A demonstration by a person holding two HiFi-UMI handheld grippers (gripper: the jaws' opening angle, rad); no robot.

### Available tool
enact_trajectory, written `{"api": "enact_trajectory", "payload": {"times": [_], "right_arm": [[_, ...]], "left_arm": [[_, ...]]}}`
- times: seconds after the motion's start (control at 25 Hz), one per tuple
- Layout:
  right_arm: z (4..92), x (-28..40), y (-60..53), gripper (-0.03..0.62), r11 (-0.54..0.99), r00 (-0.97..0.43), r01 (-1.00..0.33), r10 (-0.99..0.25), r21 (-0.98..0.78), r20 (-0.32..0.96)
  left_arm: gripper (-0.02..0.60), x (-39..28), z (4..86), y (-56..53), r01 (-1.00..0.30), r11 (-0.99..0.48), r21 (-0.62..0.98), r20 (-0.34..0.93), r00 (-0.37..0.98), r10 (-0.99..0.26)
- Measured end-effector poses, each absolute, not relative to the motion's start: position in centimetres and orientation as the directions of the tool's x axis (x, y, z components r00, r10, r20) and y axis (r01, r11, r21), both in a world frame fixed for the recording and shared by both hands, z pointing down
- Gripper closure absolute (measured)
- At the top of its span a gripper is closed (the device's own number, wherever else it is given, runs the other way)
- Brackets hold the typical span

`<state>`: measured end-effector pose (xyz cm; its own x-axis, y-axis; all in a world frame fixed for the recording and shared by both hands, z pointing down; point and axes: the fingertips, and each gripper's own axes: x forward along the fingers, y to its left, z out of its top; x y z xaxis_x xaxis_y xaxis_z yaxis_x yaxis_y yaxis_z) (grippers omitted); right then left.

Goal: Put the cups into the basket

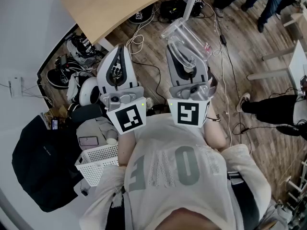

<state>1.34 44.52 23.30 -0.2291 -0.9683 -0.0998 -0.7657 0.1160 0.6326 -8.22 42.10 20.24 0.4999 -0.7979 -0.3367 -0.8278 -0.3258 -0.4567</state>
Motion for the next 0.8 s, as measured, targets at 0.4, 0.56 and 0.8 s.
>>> {"api": "enact_trajectory", "payload": {"times": [0.4,0.56,0.8], "right_arm": [[23.2,1.1,43.0,0.572,0.119,-0.23,-0.772,-0.968,0.624,-0.101],[23.4,1.1,42.6,0.572,0.117,-0.219,-0.786,-0.971,0.607,-0.097],[24.1,0.0,41.5,0.572,0.121,-0.211,-0.77,-0.975,0.626,-0.071]], "left_arm": [[0.577,-7.7,20.8,40.8,-0.801,-0.348,-0.487,-0.316,0.533,-0.785],[0.577,-8.3,21.0,40.3,-0.806,-0.354,-0.474,-0.312,0.53,-0.789],[0.577,-9.7,21.5,39.1,-0.798,-0.355,-0.488,-0.303,0.536,-0.788]]}}
